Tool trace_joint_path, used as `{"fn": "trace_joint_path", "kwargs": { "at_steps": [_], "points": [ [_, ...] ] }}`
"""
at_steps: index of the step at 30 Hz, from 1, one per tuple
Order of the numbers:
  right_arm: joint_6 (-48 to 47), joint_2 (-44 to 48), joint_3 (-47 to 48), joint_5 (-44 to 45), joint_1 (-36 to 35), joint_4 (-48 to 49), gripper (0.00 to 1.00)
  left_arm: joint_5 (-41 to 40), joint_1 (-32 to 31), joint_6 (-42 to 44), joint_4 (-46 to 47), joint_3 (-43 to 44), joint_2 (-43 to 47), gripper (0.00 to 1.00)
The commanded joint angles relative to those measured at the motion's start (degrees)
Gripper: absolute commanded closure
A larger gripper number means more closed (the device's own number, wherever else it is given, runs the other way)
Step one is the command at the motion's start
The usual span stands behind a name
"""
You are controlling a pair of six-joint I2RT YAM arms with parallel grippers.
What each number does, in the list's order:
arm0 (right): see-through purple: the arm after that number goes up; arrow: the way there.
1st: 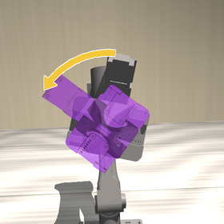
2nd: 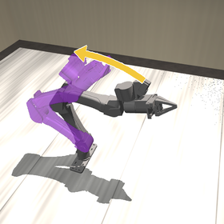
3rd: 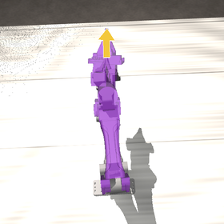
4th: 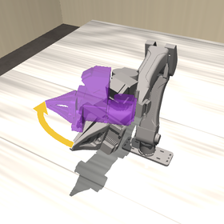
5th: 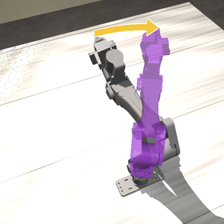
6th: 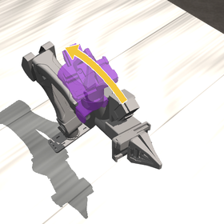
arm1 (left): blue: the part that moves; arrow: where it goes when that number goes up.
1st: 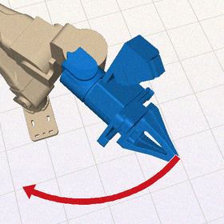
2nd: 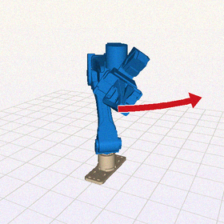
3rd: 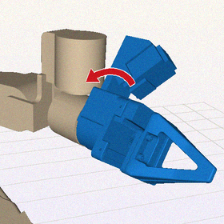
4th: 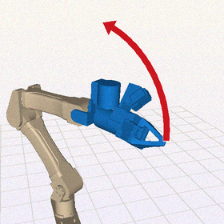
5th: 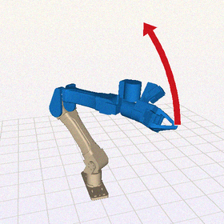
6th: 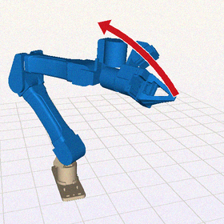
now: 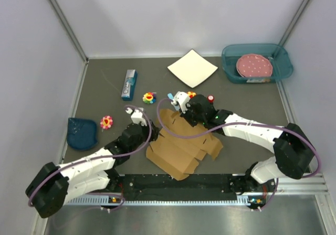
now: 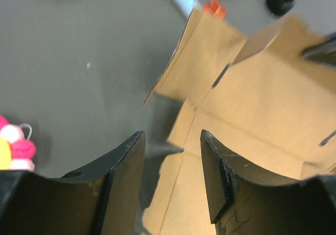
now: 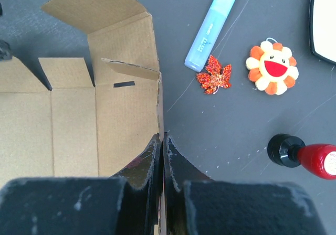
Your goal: Fold the paper box
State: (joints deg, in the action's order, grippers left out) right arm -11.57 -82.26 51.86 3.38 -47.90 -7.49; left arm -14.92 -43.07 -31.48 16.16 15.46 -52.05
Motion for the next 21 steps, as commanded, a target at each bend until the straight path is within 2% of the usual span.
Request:
{"fn": "trace_joint_path", "kwargs": {
  "at_steps": [1, 10, 21],
  "points": [
    [1.38, -0.27, 2.63, -0.56, -0.97, 0.11, 1.00, 3.49, -0.09, 0.29, -2.72, 1.05, -6.20, 0.49],
    [1.38, -0.09, 2.64, -0.57, -1.23, -0.07, 1.00, 3.67, -0.09, 1.95, 1.76, 4.39, -14.20, 0.50],
    [1.38, -0.71, 2.81, -0.74, -1.41, 0.10, 1.00, 5.69, -0.17, 4.50, 3.01, 7.30, -16.32, 0.50]
  ]
}}
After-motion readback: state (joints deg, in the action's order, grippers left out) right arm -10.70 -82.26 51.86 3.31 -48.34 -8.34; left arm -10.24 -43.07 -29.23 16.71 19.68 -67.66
